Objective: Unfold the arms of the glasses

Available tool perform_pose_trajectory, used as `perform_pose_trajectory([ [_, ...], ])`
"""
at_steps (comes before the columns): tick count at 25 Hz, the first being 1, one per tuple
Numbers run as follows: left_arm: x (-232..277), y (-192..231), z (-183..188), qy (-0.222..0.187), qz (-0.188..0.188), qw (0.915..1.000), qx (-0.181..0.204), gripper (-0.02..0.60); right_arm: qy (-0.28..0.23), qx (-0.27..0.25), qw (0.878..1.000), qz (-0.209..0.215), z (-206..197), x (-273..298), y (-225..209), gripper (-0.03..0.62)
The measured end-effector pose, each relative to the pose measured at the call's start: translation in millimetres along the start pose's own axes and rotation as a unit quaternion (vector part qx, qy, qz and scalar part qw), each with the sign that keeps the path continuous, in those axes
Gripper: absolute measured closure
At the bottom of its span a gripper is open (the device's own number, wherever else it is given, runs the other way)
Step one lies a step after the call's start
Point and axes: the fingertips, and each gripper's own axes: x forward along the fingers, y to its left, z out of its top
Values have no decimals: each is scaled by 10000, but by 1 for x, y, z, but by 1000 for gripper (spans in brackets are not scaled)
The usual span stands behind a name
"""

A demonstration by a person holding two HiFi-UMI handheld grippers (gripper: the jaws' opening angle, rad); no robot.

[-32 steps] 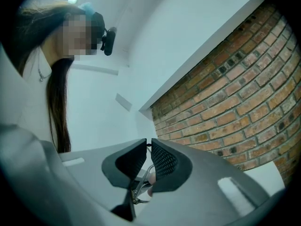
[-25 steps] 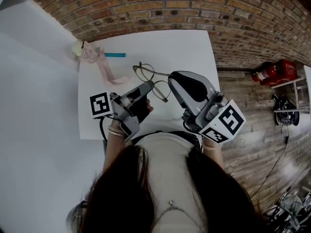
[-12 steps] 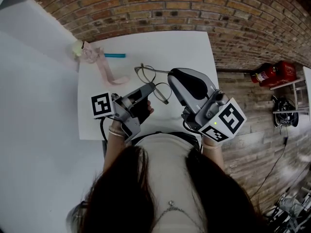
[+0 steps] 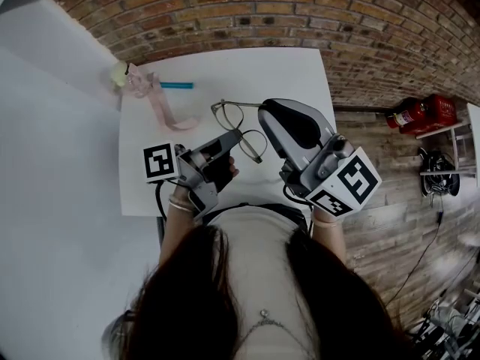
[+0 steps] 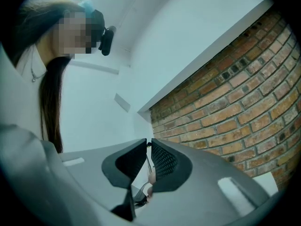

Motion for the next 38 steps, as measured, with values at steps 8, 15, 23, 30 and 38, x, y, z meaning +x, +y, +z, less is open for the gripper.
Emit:
perform_pose_trajectory([
  [8,2,4,-5,113,37,9999,24,561,-20,-46,10000,-33,2,3,-3,559],
  [15,4,5,-7,213,49,9998,11,561,-31,-62,9999,-74,5,6,-6,559],
  [23,7,7,-13,345,53,9994,37,561,-45,-107,9999,-107,7,8,-9,559],
  [30,9,9,-18,467,71,9989,64,561,-47,-125,9998,-150,8,8,-11,559],
  [38,12,13,-24,619,101,9980,94,561,-50,-140,9996,-221,7,7,-16,559],
])
